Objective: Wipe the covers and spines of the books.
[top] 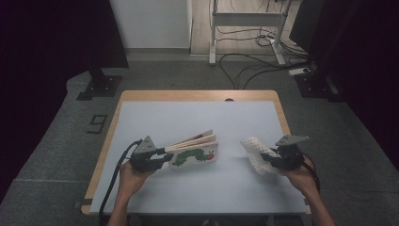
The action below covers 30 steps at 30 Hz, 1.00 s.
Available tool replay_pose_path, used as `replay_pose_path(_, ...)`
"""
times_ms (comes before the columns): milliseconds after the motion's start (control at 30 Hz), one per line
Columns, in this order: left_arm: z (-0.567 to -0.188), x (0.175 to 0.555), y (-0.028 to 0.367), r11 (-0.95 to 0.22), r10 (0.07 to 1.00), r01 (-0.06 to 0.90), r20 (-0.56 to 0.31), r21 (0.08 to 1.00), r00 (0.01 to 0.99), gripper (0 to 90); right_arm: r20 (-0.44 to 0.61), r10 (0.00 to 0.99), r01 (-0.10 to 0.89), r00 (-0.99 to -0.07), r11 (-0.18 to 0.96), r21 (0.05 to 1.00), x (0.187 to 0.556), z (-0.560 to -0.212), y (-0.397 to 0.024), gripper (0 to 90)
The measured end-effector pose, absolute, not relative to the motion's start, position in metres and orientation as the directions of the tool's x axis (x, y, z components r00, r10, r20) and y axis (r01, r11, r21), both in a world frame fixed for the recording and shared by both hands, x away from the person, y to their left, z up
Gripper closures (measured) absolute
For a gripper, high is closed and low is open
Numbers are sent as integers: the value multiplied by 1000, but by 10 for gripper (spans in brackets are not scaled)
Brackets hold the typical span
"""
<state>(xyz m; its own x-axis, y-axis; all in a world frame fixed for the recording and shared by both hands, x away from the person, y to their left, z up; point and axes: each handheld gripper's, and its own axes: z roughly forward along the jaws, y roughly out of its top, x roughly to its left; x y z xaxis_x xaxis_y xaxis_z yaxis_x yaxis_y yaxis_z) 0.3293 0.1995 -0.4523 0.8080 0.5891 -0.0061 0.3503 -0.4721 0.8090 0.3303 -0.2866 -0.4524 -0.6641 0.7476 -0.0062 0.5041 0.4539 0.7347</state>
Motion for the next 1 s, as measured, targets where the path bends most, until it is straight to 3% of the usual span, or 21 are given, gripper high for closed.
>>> replay_pose_path(1000, -453, 331, 200, -474, 588, 359, -15, 804, 809, 644, 37, 606, 421, -795, 506, 752, 295, -445, -237, 642)
